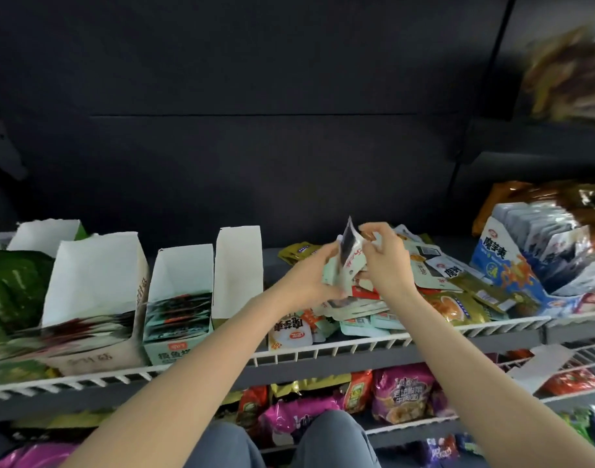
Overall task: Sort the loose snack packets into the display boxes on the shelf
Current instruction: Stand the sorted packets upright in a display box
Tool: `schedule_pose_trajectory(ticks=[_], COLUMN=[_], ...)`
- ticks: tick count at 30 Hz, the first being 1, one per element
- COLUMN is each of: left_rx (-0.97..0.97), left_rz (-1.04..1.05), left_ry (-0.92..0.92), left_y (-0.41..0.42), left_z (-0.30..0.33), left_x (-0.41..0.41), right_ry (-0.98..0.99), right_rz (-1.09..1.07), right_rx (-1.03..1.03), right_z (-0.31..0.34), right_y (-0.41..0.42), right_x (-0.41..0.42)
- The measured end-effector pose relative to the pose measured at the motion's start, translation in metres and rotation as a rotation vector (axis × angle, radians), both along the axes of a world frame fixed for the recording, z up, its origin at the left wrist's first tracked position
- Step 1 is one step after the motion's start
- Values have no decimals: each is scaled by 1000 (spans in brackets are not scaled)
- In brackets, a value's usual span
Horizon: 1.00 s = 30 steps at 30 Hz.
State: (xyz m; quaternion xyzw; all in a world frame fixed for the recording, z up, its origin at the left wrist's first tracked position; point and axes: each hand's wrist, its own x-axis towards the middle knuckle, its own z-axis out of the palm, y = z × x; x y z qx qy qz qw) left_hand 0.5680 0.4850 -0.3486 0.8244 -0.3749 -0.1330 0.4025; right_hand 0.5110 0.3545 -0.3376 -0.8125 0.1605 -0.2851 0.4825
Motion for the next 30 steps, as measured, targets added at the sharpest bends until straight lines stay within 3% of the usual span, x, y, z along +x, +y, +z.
schedule_pose_trajectory(ticks=[3,7,9,13,17,23,28,30], left_rx=[55,-180,-251,-316,-369,-352,-193,-94], left_rz=[26,322,381,406,524,651,752,735], left_ry=[-197,-487,-490,-520,-586,-509,-456,-476], left_y=[15,51,77,133,192,275,321,326], left_z=[11,39,55,80,88,78,55,49], left_x=[-7,-13,-13,-17,-21,-18,-7,-6], right_ry=[-72,-122,-72,-22,-120,-118,-55,-14], right_rz=[93,279,365,430,468,550,598,578], right_rx=[387,493,361,-173,-145,-88,-123,-231], right_z=[21,43,51,58,63,50,29,23], right_y=[11,40,53,86,139,224,263,270], right_x=[0,-5,-7,-4,8,28,44,48])
